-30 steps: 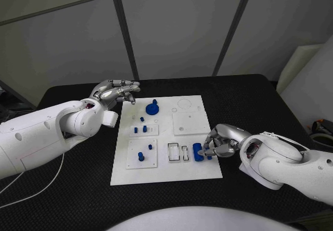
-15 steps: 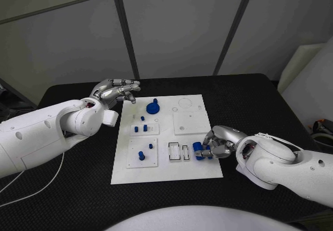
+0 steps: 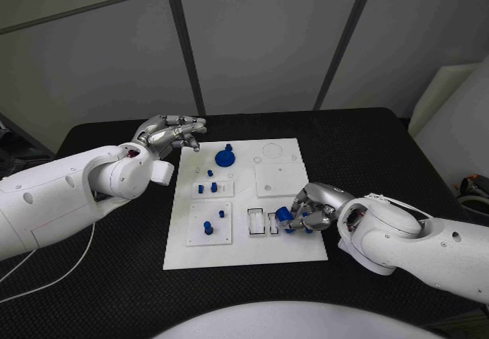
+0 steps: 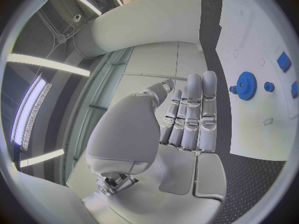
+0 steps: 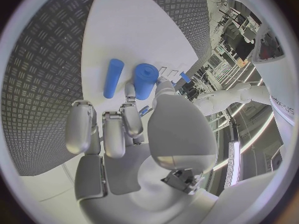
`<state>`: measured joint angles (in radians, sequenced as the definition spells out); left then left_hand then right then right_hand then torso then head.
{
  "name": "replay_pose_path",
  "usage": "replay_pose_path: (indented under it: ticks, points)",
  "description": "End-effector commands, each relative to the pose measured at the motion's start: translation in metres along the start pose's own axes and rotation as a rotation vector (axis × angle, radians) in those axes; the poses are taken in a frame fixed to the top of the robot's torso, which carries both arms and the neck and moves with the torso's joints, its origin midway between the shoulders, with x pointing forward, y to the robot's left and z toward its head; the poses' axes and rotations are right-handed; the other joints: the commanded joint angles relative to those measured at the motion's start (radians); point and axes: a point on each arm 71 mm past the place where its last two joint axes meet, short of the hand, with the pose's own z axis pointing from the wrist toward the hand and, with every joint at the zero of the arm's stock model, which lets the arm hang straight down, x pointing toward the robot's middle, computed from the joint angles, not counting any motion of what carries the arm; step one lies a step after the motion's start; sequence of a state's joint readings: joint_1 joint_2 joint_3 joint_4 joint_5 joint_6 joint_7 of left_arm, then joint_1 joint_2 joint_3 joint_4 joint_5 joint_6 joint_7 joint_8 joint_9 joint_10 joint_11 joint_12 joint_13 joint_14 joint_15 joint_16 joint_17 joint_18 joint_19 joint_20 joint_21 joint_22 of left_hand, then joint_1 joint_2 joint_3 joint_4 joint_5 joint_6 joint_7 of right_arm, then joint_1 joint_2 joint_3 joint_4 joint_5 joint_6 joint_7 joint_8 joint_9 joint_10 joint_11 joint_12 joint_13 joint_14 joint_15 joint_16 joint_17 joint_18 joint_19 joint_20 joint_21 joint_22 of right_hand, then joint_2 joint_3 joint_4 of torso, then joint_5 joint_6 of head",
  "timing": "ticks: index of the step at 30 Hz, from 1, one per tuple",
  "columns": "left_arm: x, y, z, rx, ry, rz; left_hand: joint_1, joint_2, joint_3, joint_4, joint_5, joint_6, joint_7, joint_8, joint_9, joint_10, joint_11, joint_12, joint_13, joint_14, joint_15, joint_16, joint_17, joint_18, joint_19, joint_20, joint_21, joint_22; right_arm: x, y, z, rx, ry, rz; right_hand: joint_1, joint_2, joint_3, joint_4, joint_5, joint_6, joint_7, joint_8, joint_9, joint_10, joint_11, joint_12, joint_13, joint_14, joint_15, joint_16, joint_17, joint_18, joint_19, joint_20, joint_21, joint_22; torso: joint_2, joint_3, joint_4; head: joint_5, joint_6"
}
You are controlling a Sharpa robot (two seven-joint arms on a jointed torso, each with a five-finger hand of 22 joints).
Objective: Assemble the parts on the task board
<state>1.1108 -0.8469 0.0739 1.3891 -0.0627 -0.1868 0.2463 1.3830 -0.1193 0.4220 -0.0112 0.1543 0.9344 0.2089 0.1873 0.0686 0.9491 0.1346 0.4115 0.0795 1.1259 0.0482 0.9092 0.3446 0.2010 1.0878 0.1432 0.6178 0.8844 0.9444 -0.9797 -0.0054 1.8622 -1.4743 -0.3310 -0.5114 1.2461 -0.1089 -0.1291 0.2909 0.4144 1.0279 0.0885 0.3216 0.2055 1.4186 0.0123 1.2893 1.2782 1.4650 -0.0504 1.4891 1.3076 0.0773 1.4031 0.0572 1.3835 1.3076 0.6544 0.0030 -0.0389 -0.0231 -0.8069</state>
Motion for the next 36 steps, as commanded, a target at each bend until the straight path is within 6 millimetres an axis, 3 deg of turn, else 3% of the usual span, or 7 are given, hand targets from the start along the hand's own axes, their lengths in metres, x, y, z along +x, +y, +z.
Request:
replay_pose_path:
  ticks: [1,5,7,15,20,36]
  points:
    - [0.001,-0.002,0.000,0.009,0.011,0.002,-0.003,0.011,-0.006,0.002,-0.002,-0.005,0.000,0.007,0.000,-0.009,0.000,0.005,-0.001,-0.006,-0.001,-0.003,-0.002,-0.018,-0.009,0.000,-0.004,-0.001,0.005,-0.004,-0.002,0.027,0.002,0.006,0.011,0.021,-0.004,-0.002,0.032,-0.005,-0.002,0.009,0.003,0.003,-0.004,0.007,0.006,0.078,-0.006,0.010,0.119,-0.018,0.008,0.000,0.007,0.030,-0.002,0.0004,-0.0028,0.007,-0.001]
    - [0.001,-0.001,0.000,0.009,0.009,0.003,-0.003,0.011,-0.006,0.002,-0.002,-0.005,0.000,0.007,0.000,-0.009,0.000,0.005,-0.001,-0.006,-0.001,-0.003,-0.002,-0.018,-0.009,0.000,-0.004,-0.001,0.005,-0.004,-0.004,0.041,0.002,0.009,0.020,0.025,-0.010,-0.002,0.068,-0.007,-0.003,0.014,0.007,0.004,-0.005,0.006,0.009,0.079,-0.006,0.013,0.125,-0.018,0.009,-0.001,0.008,0.031,-0.003,0.0011,-0.0060,0.004,0.001]
    - [0.001,-0.001,0.001,0.009,0.010,0.002,-0.003,0.011,-0.006,0.002,-0.002,-0.005,0.000,0.007,0.000,-0.009,0.000,0.005,-0.001,-0.006,-0.001,-0.003,-0.002,-0.018,-0.009,0.000,-0.004,-0.001,0.006,-0.004,-0.004,0.051,0.012,0.008,0.023,0.025,-0.012,-0.002,0.076,-0.008,-0.003,0.015,0.007,0.003,-0.005,0.004,0.008,0.079,-0.006,0.013,0.125,-0.018,0.008,-0.001,0.008,0.031,-0.003,0.0000,-0.0040,0.003,0.003]
    - [0.001,-0.001,0.001,0.008,0.011,0.002,-0.003,0.011,-0.006,0.002,-0.002,-0.005,0.000,0.007,0.000,-0.009,0.000,0.005,-0.001,-0.006,-0.001,-0.003,-0.002,-0.018,-0.009,0.000,-0.004,-0.001,0.002,0.004,-0.010,0.027,-0.041,0.096,0.040,0.038,-0.013,-0.003,0.125,0.009,-0.009,0.024,0.013,0.017,-0.010,0.023,0.031,0.085,-0.010,0.029,0.156,-0.023,0.023,-0.003,0.025,0.054,-0.005,0.0009,-0.0054,0.010,0.005]
    - [0.001,0.000,0.002,0.007,0.009,0.002,-0.003,0.011,-0.006,0.002,-0.002,-0.005,0.000,0.007,0.000,-0.009,0.000,0.005,-0.001,-0.006,-0.001,-0.003,-0.002,-0.018,-0.009,0.000,-0.004,-0.001,-0.002,0.008,-0.016,0.009,-0.092,0.167,0.041,0.041,-0.015,-0.002,0.132,0.014,-0.011,0.026,0.015,0.020,-0.011,0.026,0.035,0.086,-0.011,0.033,0.162,-0.025,0.027,-0.004,0.030,0.060,-0.004,-0.0015,-0.0044,0.007,0.010]
    - [0.002,0.000,0.002,0.007,0.012,0.001,-0.003,0.011,-0.006,0.002,-0.002,-0.005,0.000,0.007,0.000,-0.009,0.000,0.005,-0.001,-0.006,-0.001,-0.003,-0.002,-0.018,-0.009,0.000,-0.004,-0.001,0.001,0.025,-0.017,-0.041,-0.071,0.254,0.041,0.043,-0.017,-0.002,0.138,0.015,-0.011,0.025,0.017,0.018,-0.012,0.022,0.033,0.087,-0.012,0.035,0.167,-0.025,0.028,-0.005,0.031,0.061,-0.001,-0.0014,-0.0031,0.014,0.011]
